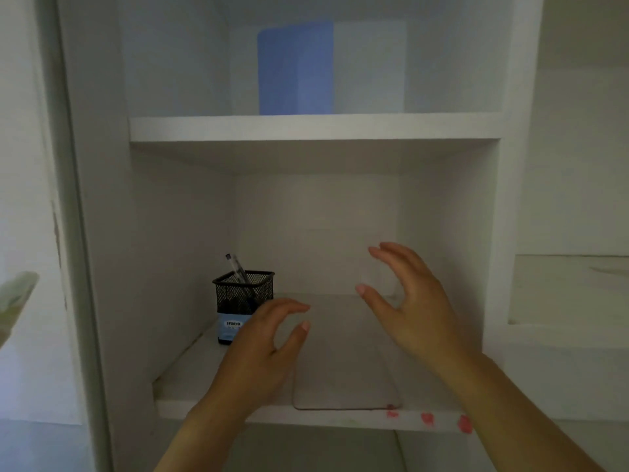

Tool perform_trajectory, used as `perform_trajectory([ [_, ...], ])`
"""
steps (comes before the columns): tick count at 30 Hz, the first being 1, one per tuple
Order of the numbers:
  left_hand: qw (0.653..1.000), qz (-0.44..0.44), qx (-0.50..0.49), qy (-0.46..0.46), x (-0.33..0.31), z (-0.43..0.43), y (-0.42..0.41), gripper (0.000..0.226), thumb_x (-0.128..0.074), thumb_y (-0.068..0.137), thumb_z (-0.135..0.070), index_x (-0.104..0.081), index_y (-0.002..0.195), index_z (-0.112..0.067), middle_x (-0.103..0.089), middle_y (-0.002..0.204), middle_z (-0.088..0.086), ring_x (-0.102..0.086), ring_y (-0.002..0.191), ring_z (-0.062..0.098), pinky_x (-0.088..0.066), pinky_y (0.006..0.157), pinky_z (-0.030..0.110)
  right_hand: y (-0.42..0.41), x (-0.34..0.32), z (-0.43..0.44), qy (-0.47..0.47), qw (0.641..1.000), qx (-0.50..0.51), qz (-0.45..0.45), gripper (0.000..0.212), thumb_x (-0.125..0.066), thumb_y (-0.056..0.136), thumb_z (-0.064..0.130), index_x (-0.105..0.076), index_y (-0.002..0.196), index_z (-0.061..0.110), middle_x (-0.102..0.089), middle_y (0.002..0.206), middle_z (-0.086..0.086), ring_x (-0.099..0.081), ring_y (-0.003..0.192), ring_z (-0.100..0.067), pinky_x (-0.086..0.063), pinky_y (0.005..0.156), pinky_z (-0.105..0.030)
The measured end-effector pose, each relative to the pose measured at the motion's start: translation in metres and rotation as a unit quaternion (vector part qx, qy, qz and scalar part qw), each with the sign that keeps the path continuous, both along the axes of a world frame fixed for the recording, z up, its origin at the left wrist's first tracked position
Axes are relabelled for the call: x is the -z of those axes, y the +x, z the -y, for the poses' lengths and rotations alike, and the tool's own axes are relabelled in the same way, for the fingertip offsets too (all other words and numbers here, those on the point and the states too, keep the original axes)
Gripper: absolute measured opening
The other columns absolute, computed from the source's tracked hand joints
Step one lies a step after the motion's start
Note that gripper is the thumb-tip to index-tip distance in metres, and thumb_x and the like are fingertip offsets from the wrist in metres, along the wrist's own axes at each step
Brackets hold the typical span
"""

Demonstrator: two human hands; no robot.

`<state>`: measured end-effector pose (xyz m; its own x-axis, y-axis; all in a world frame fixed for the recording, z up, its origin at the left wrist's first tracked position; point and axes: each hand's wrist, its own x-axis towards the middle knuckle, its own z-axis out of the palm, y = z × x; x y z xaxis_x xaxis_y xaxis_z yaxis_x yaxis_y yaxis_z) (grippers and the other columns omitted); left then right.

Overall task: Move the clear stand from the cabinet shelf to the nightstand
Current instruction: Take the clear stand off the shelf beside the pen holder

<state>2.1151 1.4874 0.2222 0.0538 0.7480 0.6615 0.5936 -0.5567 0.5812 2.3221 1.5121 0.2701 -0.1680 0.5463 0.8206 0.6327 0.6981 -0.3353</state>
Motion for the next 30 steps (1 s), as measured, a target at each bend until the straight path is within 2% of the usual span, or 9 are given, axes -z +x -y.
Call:
perform_trajectory([
  [5, 0.995, 0.084, -0.037, 0.032, -0.018, -0.025, 0.001, 0.039, -0.055, 0.088, -0.028, -0.044, 0.125, -0.036, -0.046, 0.125, -0.013, -0.044, 0.116, 0.002, -0.037, 0.092, 0.020, -0.013, -0.031, -0.029, 0.025, 0.999, 0.028, 0.017, 0.067, -0.063, 0.083, 0.038, -0.032, 0.141, 0.024, -0.024, 0.152, 0.003, -0.026, 0.137, -0.014, -0.022, 0.104, -0.021],
  [9, 0.990, 0.135, -0.028, 0.009, -0.003, -0.030, 0.002, 0.043, -0.055, 0.088, -0.025, -0.040, 0.125, -0.040, -0.044, 0.127, -0.017, -0.044, 0.117, 0.001, -0.036, 0.087, 0.013, -0.021, -0.039, -0.046, 0.012, 0.997, 0.024, 0.076, 0.069, -0.063, 0.083, 0.040, -0.030, 0.142, 0.024, -0.024, 0.151, 0.003, -0.025, 0.136, -0.015, -0.021, 0.103, -0.020],
  [12, 0.988, 0.145, 0.009, -0.055, 0.008, -0.036, 0.001, 0.046, -0.056, 0.084, -0.033, -0.035, 0.124, -0.042, -0.044, 0.124, -0.024, -0.045, 0.115, 0.000, -0.037, 0.092, 0.020, -0.021, -0.036, -0.057, -0.004, 0.996, 0.005, 0.085, 0.067, -0.067, 0.081, 0.037, -0.037, 0.139, 0.020, -0.039, 0.140, -0.001, -0.041, 0.124, -0.017, -0.034, 0.101, -0.024],
  [14, 0.981, 0.168, 0.031, -0.087, 0.007, -0.042, 0.000, 0.048, -0.055, 0.083, -0.034, -0.034, 0.124, -0.043, -0.043, 0.120, -0.027, -0.045, 0.112, 0.001, -0.036, 0.094, 0.025, -0.019, -0.032, -0.062, 0.002, 0.997, -0.026, 0.076, 0.062, -0.071, 0.078, 0.032, -0.044, 0.133, 0.022, -0.045, 0.127, 0.004, -0.046, 0.110, -0.009, -0.047, 0.090, -0.031],
  [15, 0.978, 0.182, 0.039, -0.098, 0.006, -0.044, 0.000, 0.046, -0.056, 0.085, -0.029, -0.034, 0.122, -0.043, -0.044, 0.118, -0.025, -0.046, 0.111, 0.004, -0.037, 0.093, 0.025, -0.017, -0.031, -0.062, 0.011, 0.997, -0.035, 0.073, 0.059, -0.073, 0.077, 0.031, -0.046, 0.129, 0.025, -0.045, 0.121, 0.008, -0.046, 0.102, -0.001, -0.049, 0.084, -0.029],
  [19, 0.971, 0.202, 0.069, -0.107, 0.003, -0.041, -0.001, 0.043, -0.055, 0.088, -0.018, -0.036, 0.116, -0.044, -0.048, 0.116, -0.020, -0.050, 0.106, 0.001, -0.044, 0.082, 0.012, -0.015, -0.026, -0.058, 0.012, 0.996, -0.061, 0.065, 0.068, -0.074, 0.076, 0.028, -0.038, 0.132, 0.039, -0.038, 0.122, 0.018, -0.042, 0.103, 0.006, -0.046, 0.073, -0.012],
  [24, 0.976, 0.181, 0.069, -0.098, 0.004, -0.037, 0.001, 0.040, -0.052, 0.089, -0.020, -0.038, 0.117, -0.044, -0.052, 0.115, -0.018, -0.052, 0.094, -0.015, -0.042, 0.075, 0.002, -0.017, -0.015, -0.057, 0.026, 0.997, -0.054, 0.057, 0.084, -0.075, 0.075, 0.027, -0.022, 0.137, 0.047, -0.022, 0.134, 0.025, -0.045, 0.106, 0.002, -0.046, 0.082, -0.015],
  [26, 0.978, 0.178, 0.067, -0.091, 0.004, -0.037, 0.001, 0.039, -0.053, 0.089, -0.020, -0.040, 0.116, -0.044, -0.054, 0.113, -0.017, -0.052, 0.091, -0.018, -0.041, 0.072, 0.001, -0.018, -0.008, -0.057, 0.025, 0.997, -0.059, 0.036, 0.085, -0.076, 0.074, 0.026, -0.020, 0.133, 0.054, -0.018, 0.136, 0.026, -0.043, 0.104, 0.007, -0.044, 0.076, -0.008],
  [30, 0.976, 0.182, 0.068, -0.100, 0.004, -0.040, 0.002, 0.041, -0.054, 0.089, -0.015, -0.042, 0.120, -0.038, -0.057, 0.111, -0.010, -0.056, 0.096, -0.002, -0.042, 0.069, 0.003, -0.021, -0.003, -0.061, 0.015, 0.999, -0.048, -0.001, 0.086, -0.077, 0.073, 0.027, -0.021, 0.127, 0.063, -0.025, 0.128, 0.020, -0.050, 0.090, 0.003, -0.049, 0.070, -0.014],
])
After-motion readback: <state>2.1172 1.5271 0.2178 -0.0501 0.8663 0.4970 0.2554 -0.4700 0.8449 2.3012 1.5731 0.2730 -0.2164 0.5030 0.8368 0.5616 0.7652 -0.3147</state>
